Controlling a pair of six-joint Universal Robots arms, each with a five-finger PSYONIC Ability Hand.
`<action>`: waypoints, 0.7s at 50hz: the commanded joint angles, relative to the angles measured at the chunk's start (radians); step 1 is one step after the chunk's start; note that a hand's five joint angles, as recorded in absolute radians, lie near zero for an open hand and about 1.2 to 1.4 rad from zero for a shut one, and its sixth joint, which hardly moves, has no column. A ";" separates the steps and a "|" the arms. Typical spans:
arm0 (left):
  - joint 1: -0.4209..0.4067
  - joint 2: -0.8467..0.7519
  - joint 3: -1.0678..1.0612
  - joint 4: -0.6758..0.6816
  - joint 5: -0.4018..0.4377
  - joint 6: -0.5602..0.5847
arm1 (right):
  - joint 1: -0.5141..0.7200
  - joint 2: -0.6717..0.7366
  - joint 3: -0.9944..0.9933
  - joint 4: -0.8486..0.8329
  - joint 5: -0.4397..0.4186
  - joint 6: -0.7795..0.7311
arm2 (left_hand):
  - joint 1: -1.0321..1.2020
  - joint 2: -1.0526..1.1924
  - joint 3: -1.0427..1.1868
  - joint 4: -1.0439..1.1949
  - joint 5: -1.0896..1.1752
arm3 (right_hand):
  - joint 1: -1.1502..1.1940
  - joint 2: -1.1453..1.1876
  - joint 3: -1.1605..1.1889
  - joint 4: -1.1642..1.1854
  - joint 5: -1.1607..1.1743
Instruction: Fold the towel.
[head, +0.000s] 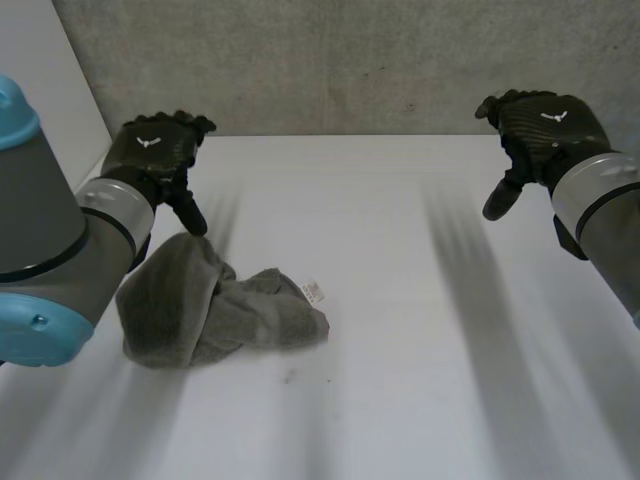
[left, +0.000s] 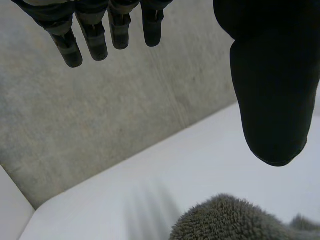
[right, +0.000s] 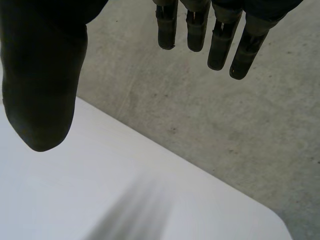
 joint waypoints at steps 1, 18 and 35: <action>-0.001 -0.071 0.006 -0.006 -0.002 0.091 | 0.024 0.044 0.001 0.001 -0.009 -0.001 | 0.032 0.047 0.042 0.041 0.007 | -0.041 -0.077 -0.071 -0.084 -0.057; 0.007 -0.061 -0.096 -0.280 -0.002 0.178 | 0.205 0.269 -0.025 0.008 -0.251 0.030 | 0.038 0.053 0.047 0.047 0.013 | -0.041 -0.077 -0.071 -0.084 -0.057; 0.234 0.010 -0.306 -0.218 0.002 0.181 | 0.389 0.584 -0.365 0.031 -0.276 0.320 | 0.038 0.053 0.047 0.047 0.013 | -0.041 -0.077 -0.071 -0.084 -0.057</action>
